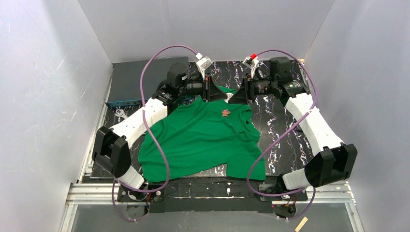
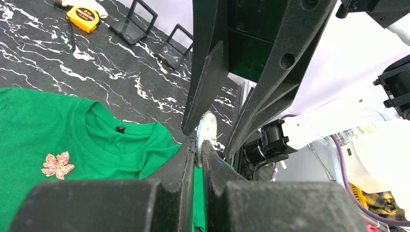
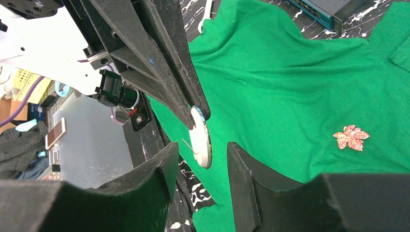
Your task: Remove the brooch from the garment
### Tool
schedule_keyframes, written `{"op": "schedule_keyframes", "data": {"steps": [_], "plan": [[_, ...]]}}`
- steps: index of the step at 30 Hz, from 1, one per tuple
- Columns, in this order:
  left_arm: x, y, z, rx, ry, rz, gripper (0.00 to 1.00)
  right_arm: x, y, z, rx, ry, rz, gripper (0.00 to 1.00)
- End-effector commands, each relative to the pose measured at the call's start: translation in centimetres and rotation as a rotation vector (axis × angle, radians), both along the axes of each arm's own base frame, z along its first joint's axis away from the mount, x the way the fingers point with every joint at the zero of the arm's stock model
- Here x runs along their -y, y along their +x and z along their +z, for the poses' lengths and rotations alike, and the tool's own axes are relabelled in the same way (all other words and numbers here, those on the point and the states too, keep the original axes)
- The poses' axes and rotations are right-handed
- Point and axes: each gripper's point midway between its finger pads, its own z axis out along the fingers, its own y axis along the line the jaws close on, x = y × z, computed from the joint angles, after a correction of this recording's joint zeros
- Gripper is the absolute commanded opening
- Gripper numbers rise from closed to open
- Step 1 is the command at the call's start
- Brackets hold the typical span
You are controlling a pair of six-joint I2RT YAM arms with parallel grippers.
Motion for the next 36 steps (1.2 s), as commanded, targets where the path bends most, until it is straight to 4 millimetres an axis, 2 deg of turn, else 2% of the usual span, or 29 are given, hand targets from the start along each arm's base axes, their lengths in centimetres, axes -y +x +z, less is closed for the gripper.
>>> {"op": "schedule_keyframes", "data": {"steps": [1, 12, 21, 31, 36], "plan": [[-0.4, -1.2, 2.8, 0.064, -0.051, -0.016, 0.0, -0.1, -0.6, 0.6, 0.004, 0.023, 0.021, 0.48], [-0.4, -1.9, 3.4, 0.095, -0.07, -0.041, 0.0, -0.4, -0.6, 0.6, -0.022, 0.055, 0.029, 0.34], [-0.5, -2.0, 2.9, 0.093, -0.064, -0.035, 0.0, -0.5, -0.9, 1.8, -0.044, 0.098, 0.038, 0.38], [-0.4, -2.2, 3.0, 0.098, -0.069, -0.045, 0.0, -0.1, -1.4, 1.5, -0.069, 0.102, 0.046, 0.34], [0.0, -2.9, 3.1, 0.125, -0.069, -0.071, 0.0, -0.2, -1.3, 1.3, -0.077, 0.104, 0.05, 0.31]]}}
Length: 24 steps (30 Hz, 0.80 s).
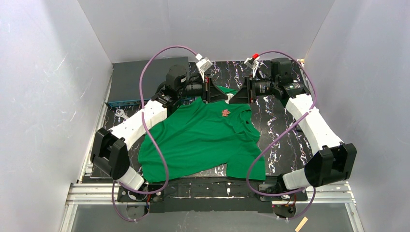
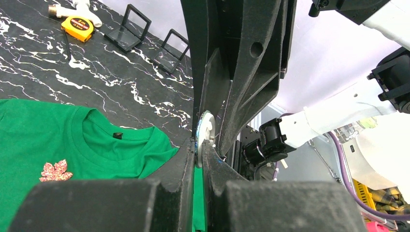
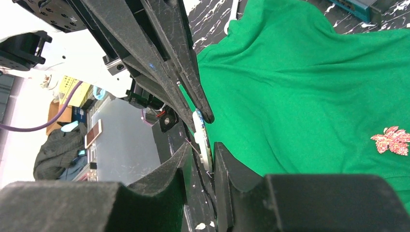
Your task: Remove the brooch from the garment
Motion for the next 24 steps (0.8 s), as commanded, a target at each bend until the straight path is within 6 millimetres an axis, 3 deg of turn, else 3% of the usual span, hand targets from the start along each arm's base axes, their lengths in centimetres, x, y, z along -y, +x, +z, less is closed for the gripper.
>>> {"op": "schedule_keyframes", "data": {"steps": [1, 10, 24], "plan": [[-0.1, -2.2, 2.5, 0.092, -0.04, -0.057, 0.0, 0.0, -0.3, 0.7, 0.026, 0.023, 0.017, 0.3], [-0.2, -2.4, 2.6, 0.121, -0.038, -0.04, 0.0, 0.3, 0.1, 0.2, -0.011, 0.021, -0.012, 0.08], [-0.3, -3.0, 2.9, 0.205, -0.034, -0.043, 0.0, 0.9, 1.3, -0.9, -0.125, 0.034, -0.066, 0.06]]}}
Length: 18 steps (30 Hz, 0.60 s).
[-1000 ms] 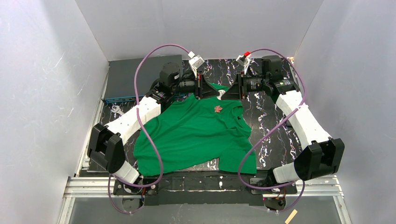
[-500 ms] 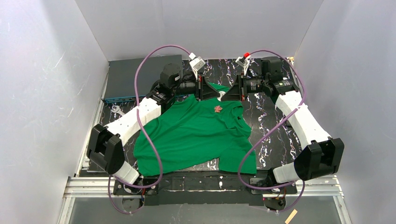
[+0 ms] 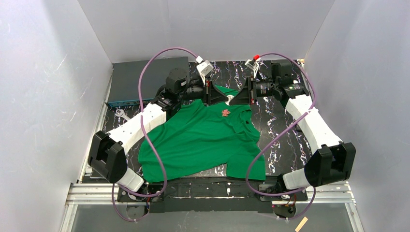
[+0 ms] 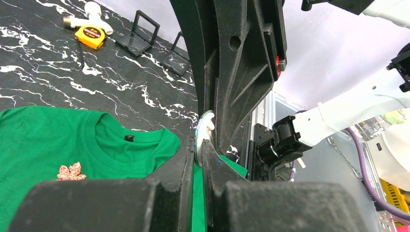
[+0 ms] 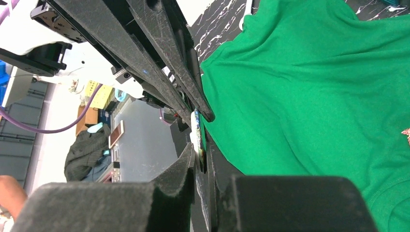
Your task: Remove the brooch from the garment
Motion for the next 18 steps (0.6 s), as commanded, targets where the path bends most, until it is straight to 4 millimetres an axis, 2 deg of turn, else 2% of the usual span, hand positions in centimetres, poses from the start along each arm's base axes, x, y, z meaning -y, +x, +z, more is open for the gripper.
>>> {"op": "schedule_keyframes", "data": {"steps": [1, 11, 18], "plan": [[-0.4, -2.6, 3.1, 0.131, -0.046, -0.065, 0.0, 0.7, 1.9, -0.8, -0.048, -0.009, -0.074, 0.06], [-0.1, -3.9, 3.5, 0.258, -0.039, -0.08, 0.0, 1.5, 2.7, -1.6, -0.123, -0.001, -0.111, 0.04], [-0.4, -3.2, 3.5, 0.262, -0.033, -0.021, 0.0, 2.7, 3.5, -1.6, -0.159, 0.014, -0.155, 0.04]]}}
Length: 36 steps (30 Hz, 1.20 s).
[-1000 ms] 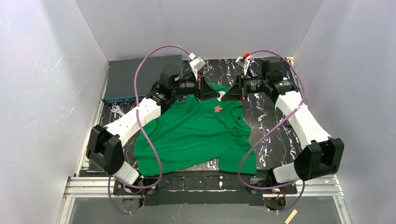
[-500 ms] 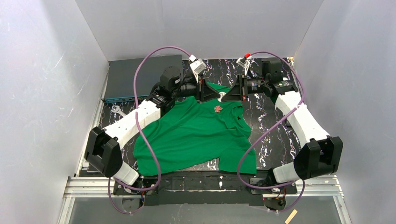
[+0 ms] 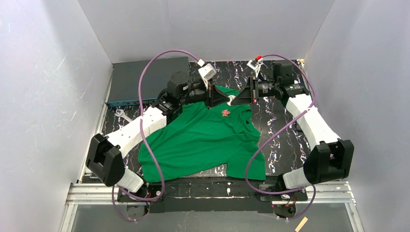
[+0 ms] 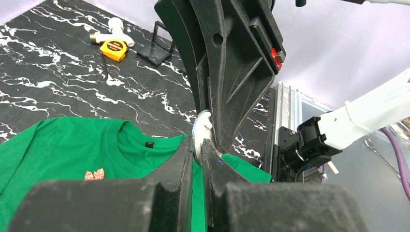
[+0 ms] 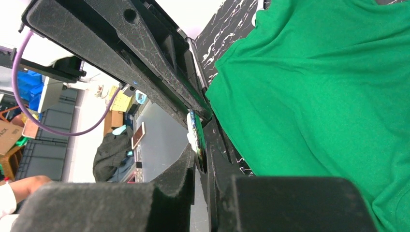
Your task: Remove the brooch from the garment
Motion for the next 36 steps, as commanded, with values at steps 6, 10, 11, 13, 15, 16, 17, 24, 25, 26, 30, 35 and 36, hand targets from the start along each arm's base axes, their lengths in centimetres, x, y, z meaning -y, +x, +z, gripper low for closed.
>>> {"op": "schedule_keyframes", "data": {"steps": [6, 10, 11, 13, 15, 16, 17, 24, 25, 26, 30, 35, 36], "plan": [[-0.9, -2.8, 3.7, 0.158, -0.05, -0.062, 0.0, 2.4, 3.6, -1.3, -0.084, -0.012, -0.162, 0.05], [-1.0, -2.7, 3.6, 0.172, -0.044, -0.042, 0.0, 2.5, 3.5, -1.2, -0.089, -0.006, -0.167, 0.07], [-1.1, -2.6, 3.5, 0.167, -0.043, -0.029, 0.0, 2.6, 3.6, -1.1, -0.084, -0.007, -0.174, 0.07], [-1.2, -2.0, 3.5, 0.157, -0.042, 0.008, 0.0, 2.9, 3.7, -1.1, -0.078, -0.013, -0.19, 0.08], [-1.4, -1.4, 3.3, 0.138, -0.04, 0.052, 0.0, 3.3, 4.1, -1.1, -0.063, -0.027, -0.221, 0.09], [-1.5, -1.1, 3.3, 0.128, -0.041, 0.068, 0.0, 3.5, 4.3, -1.1, -0.058, -0.032, -0.235, 0.09], [-1.5, -1.0, 3.2, 0.114, -0.044, 0.084, 0.0, 3.8, 4.5, -1.1, -0.052, -0.038, -0.249, 0.09], [-1.8, -0.5, 3.0, 0.062, -0.052, 0.132, 0.0, 4.4, 5.1, -0.9, -0.033, -0.043, -0.287, 0.12], [-1.8, -0.4, 3.0, 0.058, -0.053, 0.137, 0.0, 4.4, 5.1, -0.9, -0.031, -0.043, -0.291, 0.13], [-1.8, -0.4, 2.9, 0.057, -0.052, 0.14, 0.0, 4.5, 5.2, -0.8, -0.027, -0.042, -0.295, 0.13], [-1.8, -0.2, 2.9, 0.038, -0.056, 0.151, 0.0, 4.5, 5.2, -0.6, -0.014, -0.038, -0.296, 0.17], [-1.4, -0.2, 2.6, -0.007, -0.054, 0.133, 0.0, 4.3, 4.6, 1.1, 0.061, -0.007, -0.26, 0.43], [-1.1, -0.4, 2.6, -0.042, -0.059, 0.115, 0.0, 4.2, 4.3, 1.8, 0.08, 0.007, -0.242, 0.52]]}}
